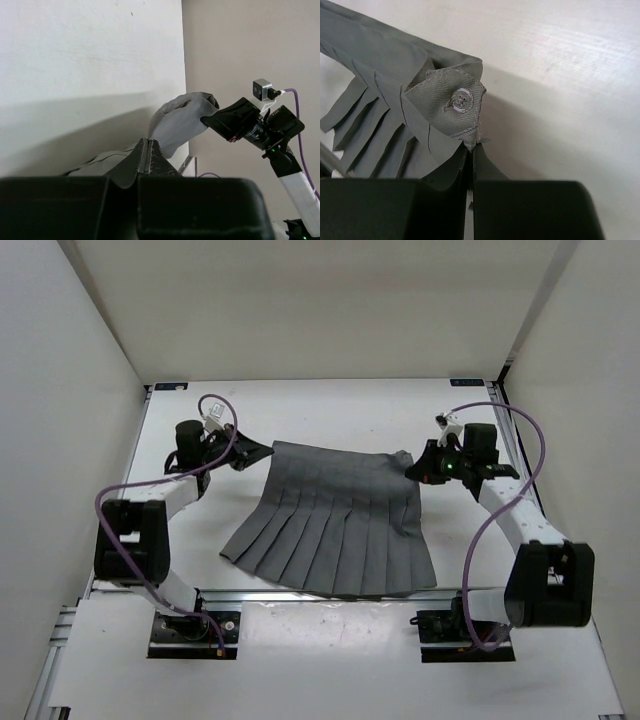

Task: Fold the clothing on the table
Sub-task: Fold the skirt

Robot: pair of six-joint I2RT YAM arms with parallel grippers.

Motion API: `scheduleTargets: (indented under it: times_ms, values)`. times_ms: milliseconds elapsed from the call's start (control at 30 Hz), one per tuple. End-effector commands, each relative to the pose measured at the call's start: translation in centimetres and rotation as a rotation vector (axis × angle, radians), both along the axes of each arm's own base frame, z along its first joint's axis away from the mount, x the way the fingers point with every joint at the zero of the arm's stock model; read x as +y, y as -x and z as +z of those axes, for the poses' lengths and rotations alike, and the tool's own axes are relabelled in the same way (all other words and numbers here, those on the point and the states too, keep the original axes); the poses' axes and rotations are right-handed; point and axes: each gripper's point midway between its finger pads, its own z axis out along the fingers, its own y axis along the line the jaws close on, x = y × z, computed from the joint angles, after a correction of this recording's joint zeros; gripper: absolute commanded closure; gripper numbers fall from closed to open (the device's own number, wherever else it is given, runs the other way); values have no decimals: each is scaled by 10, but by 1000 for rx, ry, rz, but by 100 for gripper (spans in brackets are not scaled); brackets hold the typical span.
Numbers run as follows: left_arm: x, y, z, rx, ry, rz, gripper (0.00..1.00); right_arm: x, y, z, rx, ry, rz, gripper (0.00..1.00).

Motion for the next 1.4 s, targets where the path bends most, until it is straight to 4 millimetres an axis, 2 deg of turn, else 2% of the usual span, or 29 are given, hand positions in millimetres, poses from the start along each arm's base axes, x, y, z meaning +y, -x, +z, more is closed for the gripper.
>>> scheduleTargets:
  times_ms: [0, 33, 67, 100, 167, 233, 300, 367, 400, 433, 500, 533, 567, 600, 633, 667, 700, 733, 767, 833, 867, 900, 933, 967, 1067, 1133, 1233, 1300, 1367]
  values:
    - [6, -47, -1, -28, -35, 47, 100, -18, -57, 21, -122, 40, -60, 100]
    - [2, -62, 1, -28, -21, 38, 100, -20, -64, 21, -125, 43, -73, 100]
    - [-1, -76, 22, -70, 17, 31, 100, -22, -81, 29, -150, 37, -84, 99]
    - [-3, -85, 22, -55, 53, 32, 100, -19, -93, 38, -166, 21, -78, 100]
    - [-5, -106, 47, -104, 91, 34, 100, -22, -109, 50, -185, 7, -92, 100]
    - [-7, -114, 61, -132, 103, 20, 100, -20, -115, 59, -197, 5, -84, 100]
    - [-8, -112, 71, -150, 108, 6, 100, -18, -113, 67, -222, 10, -74, 100]
    - [-5, -99, 75, -163, 109, -9, 100, -9, -100, 65, -220, 5, -46, 100]
    - [-4, -90, 63, -140, 107, -11, 100, -7, -90, 61, -215, 4, -40, 100]
    - [-2, -81, 72, -174, 106, -13, 100, -5, -76, 58, -217, 9, -26, 100]
    - [5, -53, 45, -125, 92, -1, 100, 1, -52, 46, -193, 15, -9, 100]
    - [8, -43, 53, -150, 84, 9, 100, 1, -35, 35, -172, 20, 1, 100]
    - [8, -23, 42, -132, 64, 3, 100, 2, -26, 40, -190, 24, 3, 99]
    - [9, -8, 20, -93, 41, 4, 100, 1, -11, 20, -132, 28, 4, 100]
    - [9, 4, 23, -99, 28, 3, 100, 0, 3, 11, -110, 34, 6, 100]
    - [9, 22, 11, -78, 5, -8, 100, -3, 11, 9, -94, 36, -3, 100]
    - [8, 36, -8, -41, -17, -14, 100, -6, 23, -6, -36, 31, -24, 100]
    - [9, 47, -13, -29, -43, -16, 100, -9, 34, -13, -2, 25, -36, 98]
    - [11, 59, -29, 29, -62, -4, 100, -12, 41, -22, 34, 19, -48, 91]
    - [10, 79, -58, 100, -140, -19, 100, -18, 53, -28, 102, 6, -74, 85]
    - [10, 89, -74, 165, -191, -18, 97, -20, 57, -34, 134, 9, -83, 83]
    - [9, 94, -82, 162, -249, -32, 84, -19, 64, -37, 163, 9, -78, 80]
    - [9, 107, -93, 214, -283, -57, 79, -19, 71, -39, 201, 4, -78, 74]
    - [8, 116, -96, 233, -296, -67, 76, -27, 69, -37, 218, -3, -114, 66]
    - [17, 129, -95, 245, -319, -65, 70, -27, 72, -23, 234, 1, -118, 46]
    - [23, 134, -87, 244, -339, -61, 72, -25, 73, -8, 201, 20, -123, 45]
    - [16, 136, -70, 208, -328, -95, 74, -14, 72, 19, 131, 1, -110, 46]
    - [14, 133, -58, 172, -338, -107, 76, -12, 65, 29, 93, -15, -129, 48]
    - [20, 128, -60, 170, -381, -81, 76, -10, 60, 28, 92, -28, -122, 51]
